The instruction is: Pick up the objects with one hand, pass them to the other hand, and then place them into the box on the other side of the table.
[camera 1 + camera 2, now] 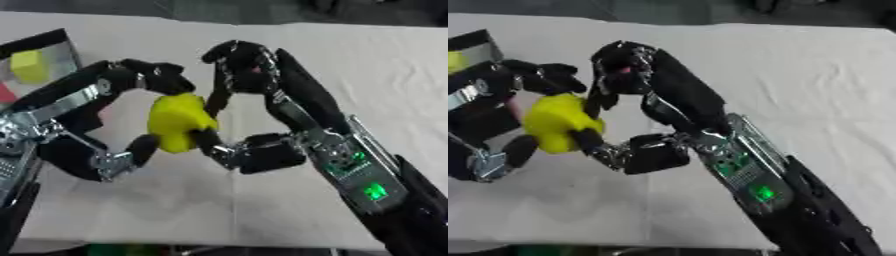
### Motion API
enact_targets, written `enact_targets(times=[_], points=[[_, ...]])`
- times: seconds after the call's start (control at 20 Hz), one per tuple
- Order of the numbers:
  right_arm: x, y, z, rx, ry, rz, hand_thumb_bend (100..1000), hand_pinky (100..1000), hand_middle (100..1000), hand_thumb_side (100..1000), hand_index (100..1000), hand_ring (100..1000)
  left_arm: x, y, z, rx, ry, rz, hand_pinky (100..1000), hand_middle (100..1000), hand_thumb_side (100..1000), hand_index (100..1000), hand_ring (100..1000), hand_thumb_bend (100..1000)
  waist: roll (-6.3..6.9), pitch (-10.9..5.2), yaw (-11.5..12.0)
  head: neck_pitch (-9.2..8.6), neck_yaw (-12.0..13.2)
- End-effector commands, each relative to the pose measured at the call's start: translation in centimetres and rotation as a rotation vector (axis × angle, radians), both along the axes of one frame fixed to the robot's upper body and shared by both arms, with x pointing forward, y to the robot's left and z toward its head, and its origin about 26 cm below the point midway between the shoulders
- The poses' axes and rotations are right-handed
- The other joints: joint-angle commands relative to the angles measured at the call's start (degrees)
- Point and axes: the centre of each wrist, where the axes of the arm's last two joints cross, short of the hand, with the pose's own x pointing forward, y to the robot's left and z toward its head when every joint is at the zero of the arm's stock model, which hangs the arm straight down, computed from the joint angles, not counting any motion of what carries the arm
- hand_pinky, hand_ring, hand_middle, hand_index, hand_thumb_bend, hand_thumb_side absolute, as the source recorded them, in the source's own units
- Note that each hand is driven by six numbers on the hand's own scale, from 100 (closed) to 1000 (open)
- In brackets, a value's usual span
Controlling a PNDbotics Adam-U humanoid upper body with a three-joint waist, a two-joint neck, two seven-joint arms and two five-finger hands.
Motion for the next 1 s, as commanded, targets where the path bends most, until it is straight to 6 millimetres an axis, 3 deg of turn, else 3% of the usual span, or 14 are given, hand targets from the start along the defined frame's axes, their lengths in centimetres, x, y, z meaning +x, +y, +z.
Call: enact_targets(times=[0.05,0.65,0.85,1.0], points=[[0.02,-0.21,0.30,-0.044,-0.023,0.017,146,726,350,225,403,381,-0.25,-0.30,0.86,-0.013,-0.023,-0.010,1000,639,431,811,818,100,0.21,-0.98,0.03,0.32,-0.12],[-0.01,-0.46,0.82,-0.102,-0.062,0.050,169,719,384,260,439,388,-0.49,-0.94,0.85,-0.006,0.002,-0.048,1000,391,414,597,611,100,0.30,-1.00,-0.02,0.32,0.00],[-0.04,-0.59,0.93,-0.092,-0.067,0.032,229,716,404,307,463,384,-0.61,-1.05,0.72,0.022,0.009,-0.065,973,286,404,507,541,100,0.34,-0.92,-0.11,0.32,0.12],[-0.06,-0.76,1.03,-0.073,-0.070,0.009,321,712,412,347,475,381,-0.68,-1.11,0.63,0.033,0.017,-0.071,965,257,405,470,521,100,0.37,-0.92,-0.18,0.32,0.17]])
